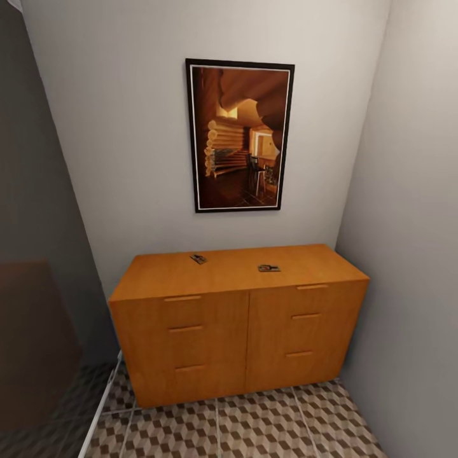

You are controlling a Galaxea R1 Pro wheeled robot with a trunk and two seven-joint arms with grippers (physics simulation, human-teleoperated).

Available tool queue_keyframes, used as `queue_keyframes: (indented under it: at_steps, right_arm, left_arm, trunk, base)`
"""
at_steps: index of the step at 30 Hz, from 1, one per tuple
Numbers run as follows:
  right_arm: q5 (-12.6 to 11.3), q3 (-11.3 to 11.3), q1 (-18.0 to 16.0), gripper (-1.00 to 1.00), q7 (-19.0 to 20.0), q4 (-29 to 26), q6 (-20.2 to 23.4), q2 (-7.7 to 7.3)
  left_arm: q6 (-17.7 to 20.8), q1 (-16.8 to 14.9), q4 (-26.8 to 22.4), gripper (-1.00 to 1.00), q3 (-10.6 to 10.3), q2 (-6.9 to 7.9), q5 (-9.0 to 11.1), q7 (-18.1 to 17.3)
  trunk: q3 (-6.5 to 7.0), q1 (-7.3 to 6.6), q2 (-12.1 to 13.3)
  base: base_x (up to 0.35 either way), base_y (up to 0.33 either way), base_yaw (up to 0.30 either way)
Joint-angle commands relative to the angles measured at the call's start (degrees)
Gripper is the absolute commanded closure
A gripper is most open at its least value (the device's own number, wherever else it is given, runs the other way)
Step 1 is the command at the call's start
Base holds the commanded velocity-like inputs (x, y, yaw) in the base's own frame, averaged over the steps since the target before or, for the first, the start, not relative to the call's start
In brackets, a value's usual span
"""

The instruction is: Take the four mousetraps from the cabinet in the bathroom and place them on the bathroom floor. Make sure all four end up on the same floor surface, and ensure that at least two of them are either under or directly next to the same bathroom sink.

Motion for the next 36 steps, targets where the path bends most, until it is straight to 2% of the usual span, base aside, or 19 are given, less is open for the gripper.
queue_keyframes:
  at_steps: [1,13,36]
  right_arm:
    - [0.6,-0.4,-0.1,-1.00,-0.2,0.1,0.0,-0.01]
    - [0.6,-0.4,-0.1,-1.00,-0.2,0.1,0.1,-0.01]
    - [0.6,-0.4,-0.1,-1.00,-0.1,0.1,0.1,-0.01]
  left_arm:
    - [-0.2,0.0,0.0,-1.00,-0.5,-0.02,0.5,0.2]
    - [-0.2,0.0,0.0,-1.00,-0.5,-0.02,0.4,0.2]
    - [-0.2,0.0,0.0,-1.00,-0.5,-0.02,0.3,0.2]
  trunk:
    - [-0.06,0.01,0.0]
    - [-0.06,0.01,0.0]
    - [-0.06,0.01,0.0]
  base:
    - [0.150,0.000,0.000]
    - [0.153,0.000,0.000]
    - [0.013,0.000,0.000]
